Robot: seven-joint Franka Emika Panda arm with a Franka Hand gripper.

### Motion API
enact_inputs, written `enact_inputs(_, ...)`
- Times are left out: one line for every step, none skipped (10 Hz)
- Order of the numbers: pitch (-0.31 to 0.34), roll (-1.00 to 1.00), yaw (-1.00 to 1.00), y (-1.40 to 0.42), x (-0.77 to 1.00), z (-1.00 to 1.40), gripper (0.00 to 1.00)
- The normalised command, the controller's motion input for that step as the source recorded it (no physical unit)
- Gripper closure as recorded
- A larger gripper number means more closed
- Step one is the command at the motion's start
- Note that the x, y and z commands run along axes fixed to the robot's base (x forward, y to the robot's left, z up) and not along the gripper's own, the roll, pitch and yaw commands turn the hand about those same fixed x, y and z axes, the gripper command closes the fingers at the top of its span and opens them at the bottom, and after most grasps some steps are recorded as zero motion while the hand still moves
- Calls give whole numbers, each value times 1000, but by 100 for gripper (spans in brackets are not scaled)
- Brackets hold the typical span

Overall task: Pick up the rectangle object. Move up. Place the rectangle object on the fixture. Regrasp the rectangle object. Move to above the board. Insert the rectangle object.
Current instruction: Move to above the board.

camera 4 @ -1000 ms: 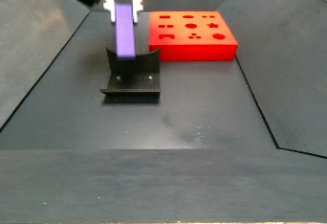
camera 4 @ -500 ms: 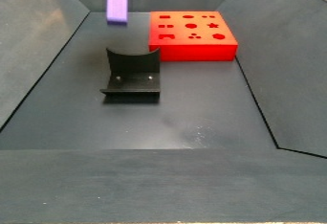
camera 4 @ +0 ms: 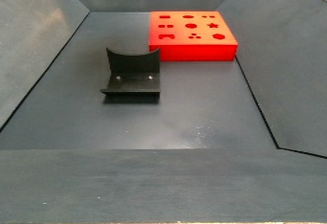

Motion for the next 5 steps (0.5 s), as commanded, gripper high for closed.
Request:
enact_inputs(76,-1000,-207,-1000,-497,245,100)
enact_inputs(76,-1000,-204,-1000,-518,261,100)
enact_inputs(84,-1000,-202,-1000,-539,248,100)
enact_inputs(93,-1000,-200,-1000,-539,249,100)
enact_inputs(107,-1000,-190,-1000,-548,256,100)
